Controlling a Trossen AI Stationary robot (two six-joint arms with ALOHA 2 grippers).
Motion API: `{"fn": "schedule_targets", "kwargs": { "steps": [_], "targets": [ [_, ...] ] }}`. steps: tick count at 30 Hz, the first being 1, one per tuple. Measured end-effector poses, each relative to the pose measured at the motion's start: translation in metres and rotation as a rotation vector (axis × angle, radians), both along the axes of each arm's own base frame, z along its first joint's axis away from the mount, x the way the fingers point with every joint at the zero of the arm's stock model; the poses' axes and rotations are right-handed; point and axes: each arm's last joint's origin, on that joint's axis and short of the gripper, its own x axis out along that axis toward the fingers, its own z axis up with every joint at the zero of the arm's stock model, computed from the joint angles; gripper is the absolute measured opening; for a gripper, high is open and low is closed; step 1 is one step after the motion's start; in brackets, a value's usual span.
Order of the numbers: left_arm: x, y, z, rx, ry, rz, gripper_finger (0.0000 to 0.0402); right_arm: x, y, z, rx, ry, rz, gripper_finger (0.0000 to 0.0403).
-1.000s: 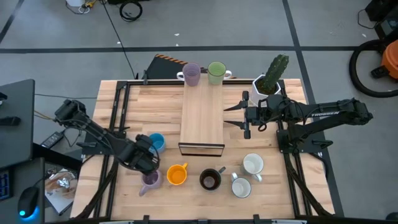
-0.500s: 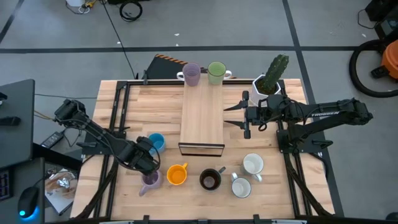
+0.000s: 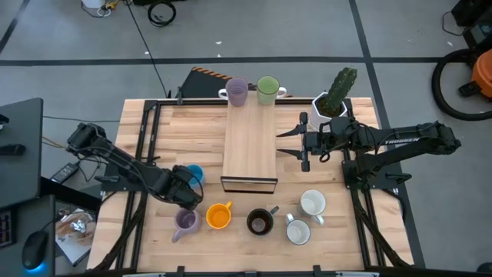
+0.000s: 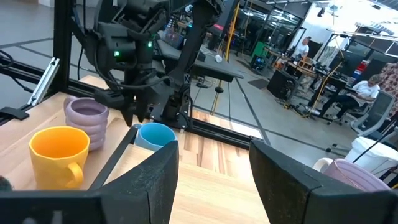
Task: Place coffee mugs
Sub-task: Put the light blue mug on the shelf
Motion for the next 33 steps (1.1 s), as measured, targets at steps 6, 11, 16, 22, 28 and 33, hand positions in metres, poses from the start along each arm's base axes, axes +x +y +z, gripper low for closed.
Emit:
{"fn": "schedule_targets", "kwargs": {
  "steps": [6,11,16,22,28,33],
  "targets": [
    [-0.003,0.005,-0.019,-0.011,0.006,-0.022,0.0172,0.000,0.000,0.000,0.000,-0.001,0.000,0.0202],
    [0.002,0.010,-0.025,-0.014,-0.026,-0.032,0.0172,0.000,0.000,0.001,-0.001,-0.007,0.000,0.0202],
    [0.001,0.015,-0.034,-0.026,-0.025,-0.025,0.0159,0.000,0.000,0.001,-0.001,-0.006,0.000,0.0202],
    [0.001,0.016,-0.036,0.005,-0.028,-0.050,0.0123,0.000,0.000,0.001,-0.001,-0.005,0.000,0.0202],
    [-0.001,0.017,-0.036,0.024,-0.005,-0.094,0.0076,0.000,0.000,0.001,0.000,-0.007,0.000,0.0202],
    [-0.005,0.019,-0.036,0.046,0.040,-0.125,0.0048,0.000,0.000,0.001,0.012,-0.006,-0.001,0.0202]
  ]
}}
